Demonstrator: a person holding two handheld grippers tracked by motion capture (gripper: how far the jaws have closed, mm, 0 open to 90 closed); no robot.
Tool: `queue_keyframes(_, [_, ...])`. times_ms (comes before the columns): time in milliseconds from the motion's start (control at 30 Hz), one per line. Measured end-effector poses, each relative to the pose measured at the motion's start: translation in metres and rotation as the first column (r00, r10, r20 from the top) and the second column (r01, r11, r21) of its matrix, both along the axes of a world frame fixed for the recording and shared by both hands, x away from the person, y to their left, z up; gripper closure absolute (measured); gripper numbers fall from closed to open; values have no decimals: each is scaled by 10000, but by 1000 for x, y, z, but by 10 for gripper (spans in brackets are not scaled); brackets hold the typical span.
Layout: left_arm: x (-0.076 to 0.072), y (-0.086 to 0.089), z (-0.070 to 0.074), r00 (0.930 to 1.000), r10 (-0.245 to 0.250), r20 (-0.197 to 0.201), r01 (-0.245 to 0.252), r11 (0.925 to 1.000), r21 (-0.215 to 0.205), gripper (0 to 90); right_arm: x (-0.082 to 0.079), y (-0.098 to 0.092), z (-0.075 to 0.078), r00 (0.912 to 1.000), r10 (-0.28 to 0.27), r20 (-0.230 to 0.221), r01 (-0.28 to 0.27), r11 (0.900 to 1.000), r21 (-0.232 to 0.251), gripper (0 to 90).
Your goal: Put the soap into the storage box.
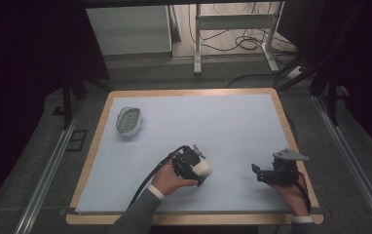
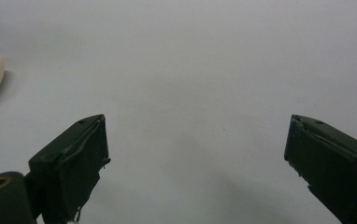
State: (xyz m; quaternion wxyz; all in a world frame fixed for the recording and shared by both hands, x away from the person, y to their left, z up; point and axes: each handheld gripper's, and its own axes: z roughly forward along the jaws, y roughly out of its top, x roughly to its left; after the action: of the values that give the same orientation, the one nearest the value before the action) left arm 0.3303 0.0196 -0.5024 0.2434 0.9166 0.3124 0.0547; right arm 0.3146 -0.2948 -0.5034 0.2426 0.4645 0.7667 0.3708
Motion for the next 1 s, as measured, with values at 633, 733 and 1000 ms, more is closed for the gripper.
queue_keyframes(633, [3,-5,-6,9997,6,-258,-4,10000,68,379,0,0,0,10000,10,3,-10,10000,14,61])
queue_keyframes(733, [3,-6,-8,9995,-17,-302,23,9998,173,395,0,0,0,10000,-3,-15,3,10000,16,61])
queue_keyframes(1000, [3,-8,-7,9999,162,-54,-160,9993,349,482,0,-1,0,10000,-16,9,16,10000,14,61])
